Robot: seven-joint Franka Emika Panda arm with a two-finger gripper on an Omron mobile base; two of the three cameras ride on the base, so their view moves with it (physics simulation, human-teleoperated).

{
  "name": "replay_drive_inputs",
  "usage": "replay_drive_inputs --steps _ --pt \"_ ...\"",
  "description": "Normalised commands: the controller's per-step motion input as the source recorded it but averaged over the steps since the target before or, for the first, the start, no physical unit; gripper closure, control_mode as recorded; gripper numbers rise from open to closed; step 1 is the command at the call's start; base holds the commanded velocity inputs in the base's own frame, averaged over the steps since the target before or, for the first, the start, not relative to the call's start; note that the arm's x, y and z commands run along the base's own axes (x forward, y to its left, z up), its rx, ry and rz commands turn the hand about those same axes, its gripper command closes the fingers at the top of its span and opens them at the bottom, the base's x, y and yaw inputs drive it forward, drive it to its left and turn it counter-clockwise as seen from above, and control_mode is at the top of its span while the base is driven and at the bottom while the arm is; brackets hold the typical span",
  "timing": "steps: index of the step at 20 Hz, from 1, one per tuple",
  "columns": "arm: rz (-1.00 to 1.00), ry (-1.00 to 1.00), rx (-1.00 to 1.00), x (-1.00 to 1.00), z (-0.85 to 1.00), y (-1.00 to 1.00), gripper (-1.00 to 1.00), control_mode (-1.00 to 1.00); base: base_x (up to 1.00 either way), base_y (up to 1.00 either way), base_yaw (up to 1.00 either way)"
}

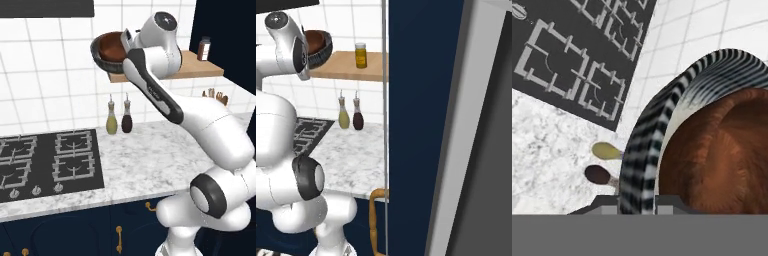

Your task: Pick up the bowls on the counter and stack them on top of one another in the open cabinet. Place the smaller bowl on top of the larger bowl.

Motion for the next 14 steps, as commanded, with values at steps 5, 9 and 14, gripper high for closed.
replay_drive_inputs --steps 5,9,14 --pt "-0.12 0.00 -0.05 1.00 -0.37 -0.26 1.00 -1.00 0.00 0.00 0.00" --pt "-0.13 0.00 -0.05 1.00 -0.08 -0.27 1.00 -1.00 0.00 0.00 0.00" --pt "-0.11 0.00 0.00 0.45 0.00 -0.41 -1.00 -1.00 0.00 0.00 0.00"
